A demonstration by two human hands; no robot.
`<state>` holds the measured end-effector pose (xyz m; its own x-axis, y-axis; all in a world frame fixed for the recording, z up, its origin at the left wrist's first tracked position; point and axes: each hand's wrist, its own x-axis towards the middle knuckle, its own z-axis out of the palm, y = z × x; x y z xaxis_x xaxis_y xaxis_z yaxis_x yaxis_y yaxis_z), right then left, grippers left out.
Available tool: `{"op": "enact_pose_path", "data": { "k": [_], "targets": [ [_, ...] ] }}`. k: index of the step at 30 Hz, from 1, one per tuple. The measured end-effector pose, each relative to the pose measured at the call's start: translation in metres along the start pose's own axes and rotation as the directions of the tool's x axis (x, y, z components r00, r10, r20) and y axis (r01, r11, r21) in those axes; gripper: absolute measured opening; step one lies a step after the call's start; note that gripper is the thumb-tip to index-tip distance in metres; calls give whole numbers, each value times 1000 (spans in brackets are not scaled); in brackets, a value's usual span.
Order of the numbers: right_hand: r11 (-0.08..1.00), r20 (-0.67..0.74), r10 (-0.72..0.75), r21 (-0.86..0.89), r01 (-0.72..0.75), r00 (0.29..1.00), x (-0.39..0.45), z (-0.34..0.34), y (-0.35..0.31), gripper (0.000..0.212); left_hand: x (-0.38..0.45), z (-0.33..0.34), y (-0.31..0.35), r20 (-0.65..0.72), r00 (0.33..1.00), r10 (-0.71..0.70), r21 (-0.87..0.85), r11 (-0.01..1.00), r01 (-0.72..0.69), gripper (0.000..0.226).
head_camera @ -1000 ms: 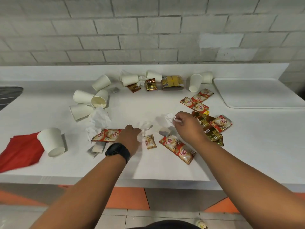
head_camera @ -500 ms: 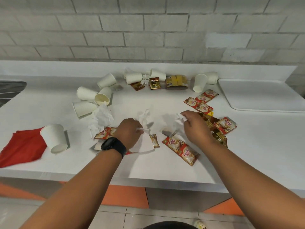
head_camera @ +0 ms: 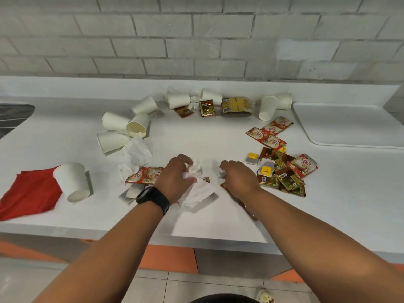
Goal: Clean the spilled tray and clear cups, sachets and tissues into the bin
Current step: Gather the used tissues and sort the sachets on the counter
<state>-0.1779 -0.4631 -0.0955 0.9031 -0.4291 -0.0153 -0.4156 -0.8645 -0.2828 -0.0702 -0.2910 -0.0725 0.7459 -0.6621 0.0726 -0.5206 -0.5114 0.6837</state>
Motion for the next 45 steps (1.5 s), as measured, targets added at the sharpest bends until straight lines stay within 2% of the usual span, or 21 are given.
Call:
{"op": "enact_pose_path", "data": {
  "k": [2,4,8,11,12,14,16,18,21,26,30,32,35,36,39,42,45],
  "targets": [
    [1000,-31,8,21,-7,999,4,-3,3,35,0,-2,-1,33,999,-34,-22,999,35,63],
    [987,-71,75,147,-64,995,7,-9,6,31,1,-3,0,99,993,-67,12,998,66,71],
    [860,-81,289,460,-221,954,7,-35,11,28,4,0,2,239,962,-134,144,984,101,56],
    [620,153,414,674,-401,897,-2,-53,15,49,9,5,9,323,939,-116,319,948,8,40],
    [597,231,415,661,-455,880,-6,-55,16,54,11,8,10,344,931,-123,376,926,-17,40],
    [804,273,380,374,-462,884,-13,-52,15,49,16,14,8,352,926,-136,451,891,-41,46],
    [922,216,338,120,-369,916,-19,-39,12,37,19,18,6,335,934,-126,489,871,-58,48],
    [941,175,328,28,-338,928,-25,-27,10,31,21,20,5,311,945,-98,532,842,-87,47],
    [949,190,317,-75,-308,929,-29,-17,2,35,21,21,5,284,956,-70,601,790,-121,48],
    [953,214,303,-94,-289,929,-27,-16,-2,35,21,22,10,290,952,-100,628,771,-110,46],
    [949,171,261,134,-285,950,-32,-17,3,20,20,21,12,287,950,-127,589,805,-70,43],
    [879,156,299,338,-335,941,-38,-20,10,20,20,22,16,313,939,-146,542,839,-50,44],
    [685,168,378,611,-398,910,-50,-31,27,40,21,24,27,329,942,-74,434,897,-81,26],
    [638,168,380,665,-389,910,-52,-33,30,47,21,22,30,303,952,-51,404,911,-80,25],
    [501,183,372,786,-363,910,-61,-42,45,56,19,24,45,234,972,-22,310,949,-54,38],
    [413,196,352,845,-340,915,-74,-50,68,54,17,36,70,212,977,-15,213,976,-31,31],
    [347,176,379,883,-316,908,-94,-58,94,51,11,57,102,252,966,53,161,982,-96,25]
  ]
}}
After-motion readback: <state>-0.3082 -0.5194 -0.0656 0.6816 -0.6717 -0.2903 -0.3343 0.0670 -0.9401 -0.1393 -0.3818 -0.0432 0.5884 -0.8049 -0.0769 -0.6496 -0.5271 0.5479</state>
